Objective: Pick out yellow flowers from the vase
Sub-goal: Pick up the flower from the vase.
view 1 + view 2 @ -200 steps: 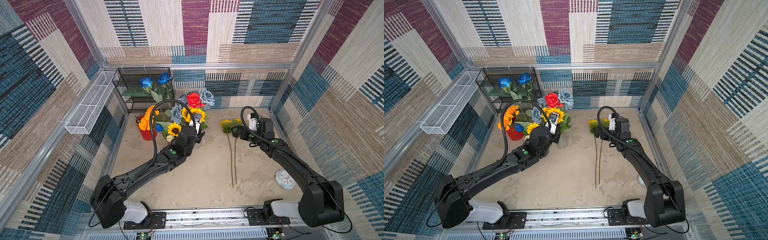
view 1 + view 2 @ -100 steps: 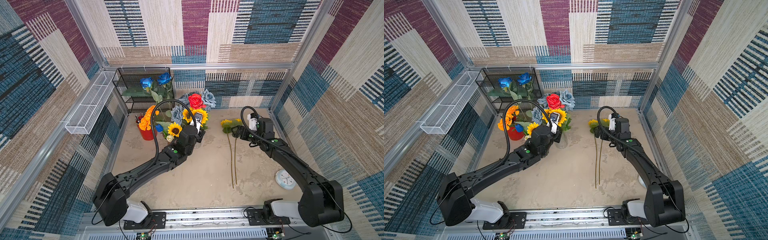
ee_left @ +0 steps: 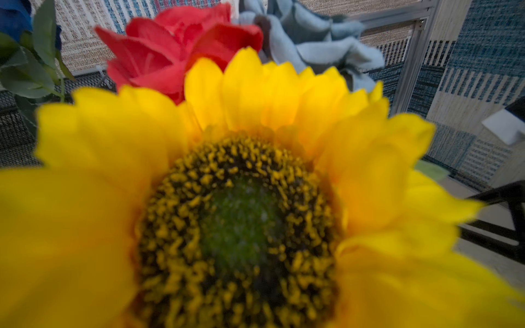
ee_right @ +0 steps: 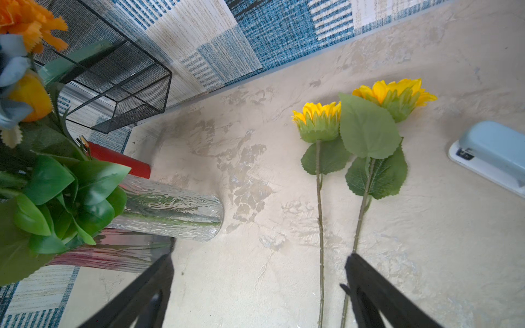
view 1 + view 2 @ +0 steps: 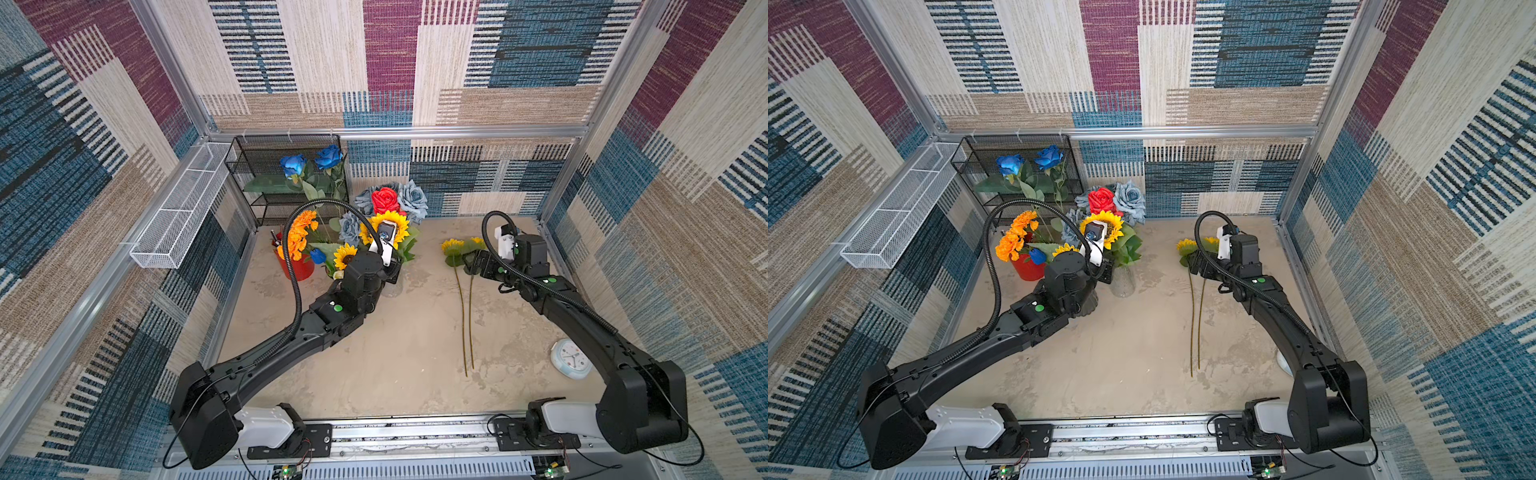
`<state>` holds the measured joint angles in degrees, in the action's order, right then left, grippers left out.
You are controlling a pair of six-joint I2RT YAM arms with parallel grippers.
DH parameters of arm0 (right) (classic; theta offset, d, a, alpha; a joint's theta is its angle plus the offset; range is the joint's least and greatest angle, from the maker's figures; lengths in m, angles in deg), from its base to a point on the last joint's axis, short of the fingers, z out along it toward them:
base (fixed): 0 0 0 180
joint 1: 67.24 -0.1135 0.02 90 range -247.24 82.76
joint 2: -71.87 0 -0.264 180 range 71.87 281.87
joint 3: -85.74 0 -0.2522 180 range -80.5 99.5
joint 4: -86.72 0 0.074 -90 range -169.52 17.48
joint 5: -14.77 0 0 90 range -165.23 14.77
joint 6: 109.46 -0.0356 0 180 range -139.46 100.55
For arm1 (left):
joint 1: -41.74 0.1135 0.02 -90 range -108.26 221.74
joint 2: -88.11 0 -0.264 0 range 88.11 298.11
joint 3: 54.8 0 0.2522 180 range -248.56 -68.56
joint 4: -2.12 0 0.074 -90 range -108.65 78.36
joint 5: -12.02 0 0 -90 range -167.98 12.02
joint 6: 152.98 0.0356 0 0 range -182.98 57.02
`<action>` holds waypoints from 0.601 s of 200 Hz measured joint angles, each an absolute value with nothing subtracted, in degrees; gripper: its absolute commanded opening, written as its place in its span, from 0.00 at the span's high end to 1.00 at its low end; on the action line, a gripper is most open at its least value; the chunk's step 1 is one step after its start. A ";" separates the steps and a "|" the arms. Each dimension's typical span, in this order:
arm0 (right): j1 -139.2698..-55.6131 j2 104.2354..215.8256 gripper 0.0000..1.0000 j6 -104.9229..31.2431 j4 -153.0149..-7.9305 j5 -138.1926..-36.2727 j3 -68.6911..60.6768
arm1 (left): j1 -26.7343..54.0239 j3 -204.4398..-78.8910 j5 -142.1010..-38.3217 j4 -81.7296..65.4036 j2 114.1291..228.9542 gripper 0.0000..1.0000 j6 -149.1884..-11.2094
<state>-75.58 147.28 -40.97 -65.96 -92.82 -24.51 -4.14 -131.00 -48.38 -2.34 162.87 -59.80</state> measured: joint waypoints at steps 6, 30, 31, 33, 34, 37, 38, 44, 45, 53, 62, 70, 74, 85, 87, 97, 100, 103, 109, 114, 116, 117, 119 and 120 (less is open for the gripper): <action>-75.58 147.31 0.04 -41.00 -65.96 -92.84 -24.51 | -4.14 -131.00 -48.38 -2.48 162.31 0.99 -59.80; -75.58 147.37 0.04 -41.00 -65.98 -93.12 -24.51 | -4.14 -131.83 -49.19 -3.44 160.69 0.98 -59.80; -75.58 147.37 0.04 -41.00 -65.98 -93.15 -24.51 | -4.14 -131.89 -49.32 -3.48 160.64 0.98 -59.80; -75.58 147.37 0.04 -41.00 -65.98 -93.17 -24.51 | -4.14 -132.00 -49.51 -3.59 160.54 0.98 -59.80; -75.58 147.37 0.04 -41.00 -65.98 -93.17 -24.51 | -4.14 -132.11 -49.75 -3.74 160.45 0.98 -59.80; -75.58 147.37 0.04 -41.00 -65.98 -93.19 -24.51 | -4.14 -132.26 -49.91 -3.98 160.34 0.98 -59.80; -75.58 147.37 0.04 -41.00 -65.98 -93.19 -24.53 | -4.14 -132.37 -49.91 -4.14 160.25 0.98 -59.80; -75.60 147.37 0.04 -41.00 -66.00 -93.21 -24.53 | -4.14 -132.72 -49.91 -4.73 159.95 0.98 -59.80; -75.60 147.37 0.04 -41.00 -66.02 -93.21 -24.53 | -4.14 -132.85 -49.91 -4.90 159.84 0.98 -59.80; -75.64 147.37 0.04 -41.00 -66.05 -93.21 -24.53 | -4.17 -133.38 -50.17 -5.80 159.38 0.98 -59.80; -75.73 147.37 0.04 -41.00 -66.09 -93.21 -24.53 | -4.14 -134.08 -51.09 -6.65 158.92 0.97 -59.80; -75.77 147.37 0.04 -41.02 -66.13 -93.23 -24.53 | -4.14 -134.75 -51.59 -7.50 158.57 0.97 -59.80; -75.80 147.37 0.04 -41.02 -66.16 -93.23 -24.53 | -4.14 -135.17 -51.59 -8.05 158.31 0.97 -59.80; -75.77 147.37 0.04 -41.02 -66.16 -93.23 -24.53 | -4.14 -136.15 -52.57 -9.23 157.78 0.97 -59.78; -75.77 147.37 0.04 -41.02 -66.16 -93.23 -24.53 | -4.14 -136.37 -52.90 -9.49 157.69 0.96 -59.78; -75.77 147.37 0.04 -41.02 -66.16 -93.23 -24.53 | -4.14 -137.33 -53.05 -10.28 157.37 0.96 -59.78; -75.77 147.37 0.04 -41.02 -66.16 -93.23 -24.53 | -4.17 -137.62 -53.14 -10.54 157.30 0.96 -59.78; -75.77 147.37 0.04 -41.02 -66.16 -93.23 -24.55 | -4.17 -137.95 -53.38 -10.91 157.26 0.96 -59.78; -75.77 147.37 0.04 -41.02 -66.20 -93.23 -24.60 | -4.14 -138.58 -54.23 -11.59 157.13 0.96 -59.75; -75.77 147.37 0.04 -41.02 -66.27 -93.23 -24.66 | -4.14 -139.19 -54.52 -12.38 157.04 0.96 -59.75; -75.77 147.37 0.04 -41.02 -66.27 -93.23 -24.69 | -4.14 -139.43 -54.50 -12.71 157.02 0.96 -59.75; -75.77 147.37 0.04 -41.02 -66.27 -93.23 -24.69 | -4.14 -139.50 -54.50 -12.79 156.99 0.96 -59.75; -75.77 147.37 0.04 -41.02 -66.27 -93.23 -24.73 | -4.14 -139.65 -54.52 -12.90 156.99 0.96 -59.75; -75.80 147.37 0.04 -41.02 -66.29 -93.23 -24.75 | -4.14 -139.76 -54.54 -13.03 156.95 0.96 -59.75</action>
